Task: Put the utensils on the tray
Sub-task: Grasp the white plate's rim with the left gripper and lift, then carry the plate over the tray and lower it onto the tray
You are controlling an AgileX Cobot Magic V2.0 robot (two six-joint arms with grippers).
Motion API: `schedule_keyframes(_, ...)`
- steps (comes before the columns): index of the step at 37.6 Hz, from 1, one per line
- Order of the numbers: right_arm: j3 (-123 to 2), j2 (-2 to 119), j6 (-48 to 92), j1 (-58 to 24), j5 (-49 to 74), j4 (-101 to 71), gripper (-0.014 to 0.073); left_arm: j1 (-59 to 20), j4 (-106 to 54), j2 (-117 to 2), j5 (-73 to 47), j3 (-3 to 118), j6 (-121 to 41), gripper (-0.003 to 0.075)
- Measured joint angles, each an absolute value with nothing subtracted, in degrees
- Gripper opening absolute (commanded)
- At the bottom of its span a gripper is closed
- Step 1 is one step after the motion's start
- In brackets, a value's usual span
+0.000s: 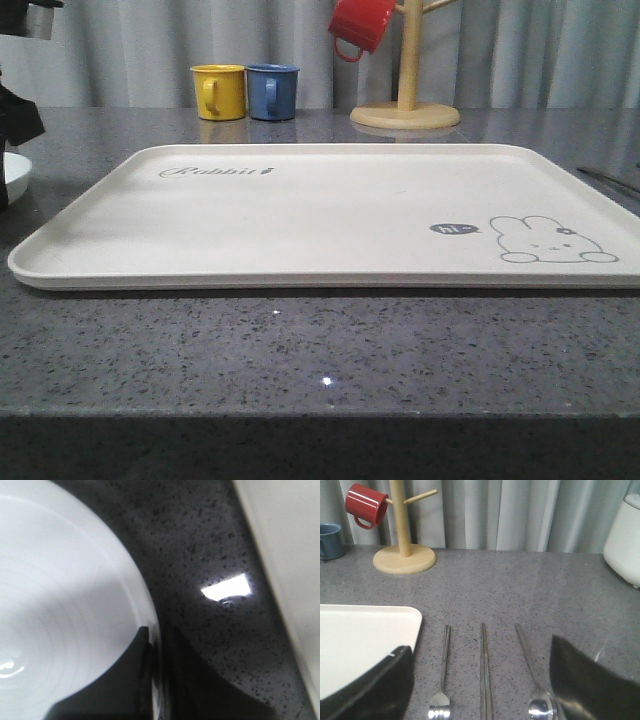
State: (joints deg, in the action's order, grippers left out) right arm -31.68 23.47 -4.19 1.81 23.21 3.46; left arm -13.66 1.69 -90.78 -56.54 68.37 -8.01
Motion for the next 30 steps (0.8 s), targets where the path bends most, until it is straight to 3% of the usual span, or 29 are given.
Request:
schedule_keyframes(14, -31.68, 23.47, -4.19, 1.81, 23.21, 3.46, 0.0582, -16.15, 6.29, -86.63, -60.63, 80.21, -7.23, -0.0017)
schedule_keyframes(30, -31.68, 23.47, -4.19, 1.81, 23.21, 3.46, 0.0582, -37.63, 10.9, -87.69, -64.67, 91.83, -6.09, -0.0017)
